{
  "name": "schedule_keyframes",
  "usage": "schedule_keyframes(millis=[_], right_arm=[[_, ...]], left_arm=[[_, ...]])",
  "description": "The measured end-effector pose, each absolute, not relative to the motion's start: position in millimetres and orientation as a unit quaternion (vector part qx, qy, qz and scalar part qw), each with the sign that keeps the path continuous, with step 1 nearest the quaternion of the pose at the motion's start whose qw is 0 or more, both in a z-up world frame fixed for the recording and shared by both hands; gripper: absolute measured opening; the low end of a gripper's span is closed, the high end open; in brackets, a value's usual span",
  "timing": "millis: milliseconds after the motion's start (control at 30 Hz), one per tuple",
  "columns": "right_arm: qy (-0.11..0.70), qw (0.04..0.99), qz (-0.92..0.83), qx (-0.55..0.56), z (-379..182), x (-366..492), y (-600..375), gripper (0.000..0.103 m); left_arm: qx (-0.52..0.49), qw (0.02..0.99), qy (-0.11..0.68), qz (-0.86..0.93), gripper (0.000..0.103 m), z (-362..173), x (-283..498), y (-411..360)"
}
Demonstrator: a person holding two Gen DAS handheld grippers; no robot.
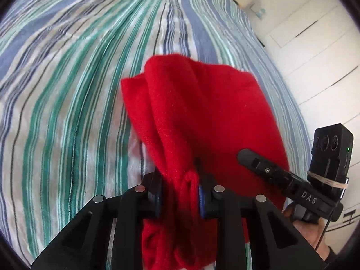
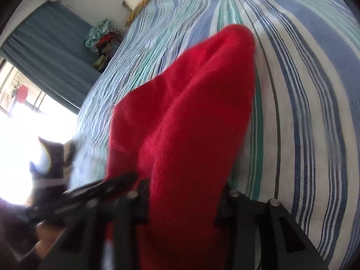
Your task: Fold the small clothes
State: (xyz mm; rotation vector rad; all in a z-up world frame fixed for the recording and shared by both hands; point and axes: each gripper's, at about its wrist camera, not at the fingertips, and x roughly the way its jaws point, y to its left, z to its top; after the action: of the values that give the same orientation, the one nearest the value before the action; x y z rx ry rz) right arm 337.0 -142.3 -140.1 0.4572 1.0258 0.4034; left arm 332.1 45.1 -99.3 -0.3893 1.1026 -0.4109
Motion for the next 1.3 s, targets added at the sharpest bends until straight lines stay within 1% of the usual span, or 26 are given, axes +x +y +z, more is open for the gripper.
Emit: schedule_keyframes(millis=[67, 167, 267, 333, 400, 433, 467, 500, 533, 567, 600, 633, 667, 700, 767, 900, 967, 1067, 1200, 1300], right_arm=[[0.464, 0.847, 0.187, 0.182, -117.8, 334.6, -135.1, 0.032], [0.425, 0.87, 0.192, 0.158, -79.4, 328.7, -130.2, 0.032], [0.386, 0.887, 0.206, 0.146, -39.0, 320.0, -129.1, 0.032], [0.372, 0.893, 0.21, 0.142, -21.3, 313.5, -128.5, 0.032], [0.39, 0.883, 0.209, 0.154, -25.7, 313.1, -129.4, 0.035], [0.417, 0.871, 0.204, 0.162, -38.0, 314.8, -129.7, 0.045], [0.451, 0.856, 0.191, 0.164, -54.9, 316.3, -130.5, 0.059], [0.48, 0.846, 0.174, 0.156, -71.8, 313.4, -131.2, 0.07], [0.497, 0.843, 0.152, 0.138, -83.7, 304.3, -134.1, 0.084], [0.498, 0.849, 0.133, 0.12, -90.5, 288.4, -140.7, 0.084], [0.488, 0.856, 0.128, 0.109, -92.8, 272.3, -145.7, 0.084], [0.481, 0.861, 0.128, 0.104, -93.0, 255.7, -151.2, 0.086], [0.476, 0.864, 0.127, 0.101, -91.7, 239.1, -156.1, 0.09], [0.471, 0.868, 0.125, 0.096, -88.8, 222.9, -160.1, 0.091], [0.465, 0.874, 0.122, 0.075, -79.2, 191.6, -162.9, 0.092], [0.474, 0.872, 0.114, 0.044, -56.6, 138.8, -154.1, 0.092], [0.472, 0.874, 0.11, 0.034, -46.4, 116.3, -146.4, 0.092], [0.48, 0.871, 0.097, 0.034, -35.5, 91.4, -141.1, 0.092], [0.493, 0.864, 0.091, 0.041, -25.5, 71.1, -138.4, 0.092], [0.496, 0.863, 0.089, 0.022, -16.7, 61.0, -131.4, 0.092]], left_arm=[[-0.176, 0.832, 0.485, -0.203, 0.022, -70.7, 326.9, 45.2], [-0.173, 0.85, 0.445, -0.221, 0.023, -28.0, 322.7, 48.2], [-0.165, 0.861, 0.419, -0.237, 0.023, 1.2, 308.6, 53.4], [-0.161, 0.858, 0.428, -0.235, 0.026, -4.0, 305.6, 55.9], [-0.15, 0.847, 0.465, -0.211, 0.035, -30.8, 304.8, 57.3], [-0.135, 0.842, 0.487, -0.188, 0.038, -47.3, 299.8, 58.2], [-0.111, 0.841, 0.505, -0.159, 0.038, -60.6, 291.7, 58.9], [-0.085, 0.844, 0.512, -0.134, 0.038, -69.9, 279.9, 61.9], [-0.065, 0.851, 0.506, -0.12, 0.041, -73.6, 263.9, 65.8], [-0.055, 0.859, 0.496, -0.114, 0.055, -72.6, 244.0, 70.3], [-0.041, 0.867, 0.487, -0.103, 0.064, -68.8, 224.4, 73.0], [-0.017, 0.876, 0.475, -0.085, 0.08, -64.2, 206.0, 73.9], [0.011, 0.884, 0.463, -0.067, 0.093, -57.7, 187.4, 71.8], [0.038, 0.892, 0.449, -0.049, 0.099, -51.1, 171.1, 68.2], [0.074, 0.9, 0.43, -0.011, 0.099, -40.0, 146.9, 60.2], [0.104, 0.892, 0.435, 0.07, 0.101, -26.3, 113.2, 50.9], [0.095, 0.884, 0.451, 0.078, 0.101, -20.9, 98.1, 48.6], [0.062, 0.869, 0.49, 0.025, 0.101, -15.2, 88.4, 45.3], [0.01, 0.862, 0.506, -0.014, 0.101, -10.2, 76.1, 46.7], [0.015, 0.864, 0.503, -0.004, 0.101, -6.9, 71.7, 45.5]])
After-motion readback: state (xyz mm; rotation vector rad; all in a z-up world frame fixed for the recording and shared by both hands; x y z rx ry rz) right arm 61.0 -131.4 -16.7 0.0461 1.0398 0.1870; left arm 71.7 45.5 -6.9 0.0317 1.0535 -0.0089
